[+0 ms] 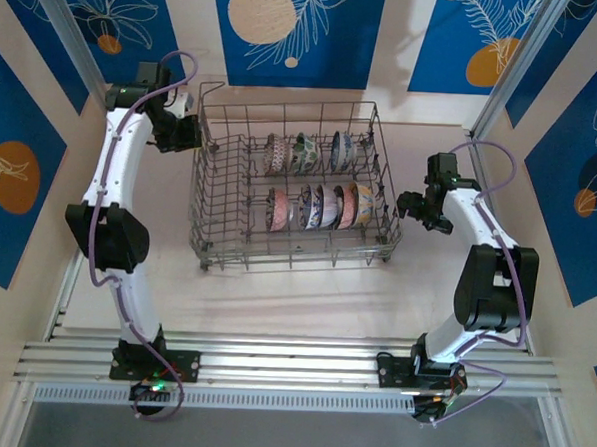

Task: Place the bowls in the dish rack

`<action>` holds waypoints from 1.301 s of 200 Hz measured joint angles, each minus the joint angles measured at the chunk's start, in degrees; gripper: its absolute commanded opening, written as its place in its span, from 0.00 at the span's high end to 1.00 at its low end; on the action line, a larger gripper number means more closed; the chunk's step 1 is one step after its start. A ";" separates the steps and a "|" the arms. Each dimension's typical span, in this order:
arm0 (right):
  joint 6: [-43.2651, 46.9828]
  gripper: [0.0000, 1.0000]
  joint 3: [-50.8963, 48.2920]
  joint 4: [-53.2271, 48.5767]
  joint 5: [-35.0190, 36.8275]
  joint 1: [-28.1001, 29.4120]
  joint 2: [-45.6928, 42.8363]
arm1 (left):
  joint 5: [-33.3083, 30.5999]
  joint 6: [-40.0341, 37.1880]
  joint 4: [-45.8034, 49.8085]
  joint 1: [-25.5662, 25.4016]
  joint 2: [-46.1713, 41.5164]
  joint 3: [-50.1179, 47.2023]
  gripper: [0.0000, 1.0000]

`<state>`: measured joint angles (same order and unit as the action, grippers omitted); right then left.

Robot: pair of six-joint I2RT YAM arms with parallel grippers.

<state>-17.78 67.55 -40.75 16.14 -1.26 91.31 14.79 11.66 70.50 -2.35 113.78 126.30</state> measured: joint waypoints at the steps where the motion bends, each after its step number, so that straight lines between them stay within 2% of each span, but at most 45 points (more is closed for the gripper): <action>1: -0.04 0.04 -0.02 -0.02 0.02 0.00 -0.04 | 0.00 -0.04 -0.09 0.00 0.00 0.00 0.40; 14: -0.50 0.02 -0.17 -0.35 0.26 -0.13 -0.68 | 0.20 0.17 -1.92 -0.02 -0.04 0.00 0.17; 31: -0.57 0.00 -0.17 -0.87 0.15 -1.53 -0.79 | -0.22 0.20 -3.93 0.02 -0.70 0.00 0.01; 55: -0.76 0.00 -0.20 -0.15 0.46 -5.88 -1.05 | -2.80 -0.24 -7.80 0.39 -4.52 -1.84 0.01; 80: -0.81 0.00 -1.68 3.56 3.26 -10.47 -2.62 | -6.21 -0.11 -14.51 3.02 -15.37 -11.10 0.01; 99: -0.70 0.01 -8.07 11.08 5.11 -11.30 -6.16 | -9.75 0.63 -22.47 7.39 -27.17 -24.00 0.01; 112: -0.31 0.00 -14.82 17.62 5.14 -10.51 -9.44 | -13.51 0.85 -29.88 9.84 -35.85 -36.26 0.01; 144: 1.36 0.00 -26.75 32.41 4.42 -6.73 -12.37 | -20.92 0.50 -46.82 10.14 -48.04 -66.73 0.01; 169: 4.35 0.00 -32.96 45.57 4.46 -1.73 -12.20 | -25.55 -1.40 -64.74 8.92 -49.37 -91.67 0.01; 186: 6.45 0.00 -35.93 54.38 4.85 0.63 -11.32 | -27.98 -3.69 -73.79 5.81 -49.05 -103.01 0.01; 209: 8.28 0.00 -35.54 59.30 3.63 0.70 -9.09 | -29.86 -5.95 -86.51 2.93 -44.57 -106.55 0.01; 241: 9.60 0.00 -37.75 67.52 0.52 0.85 -8.81 | -30.69 -6.12 -106.86 1.95 -36.52 -107.32 0.01; 260: 10.32 0.01 -39.08 73.11 0.37 0.85 -7.13 | -30.86 -6.54 -115.16 0.81 -31.50 -108.28 0.01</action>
<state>-7.46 28.47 32.36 16.51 -0.40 84.18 -16.08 5.13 -44.66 -1.54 82.28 18.02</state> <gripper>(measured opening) 0.995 0.993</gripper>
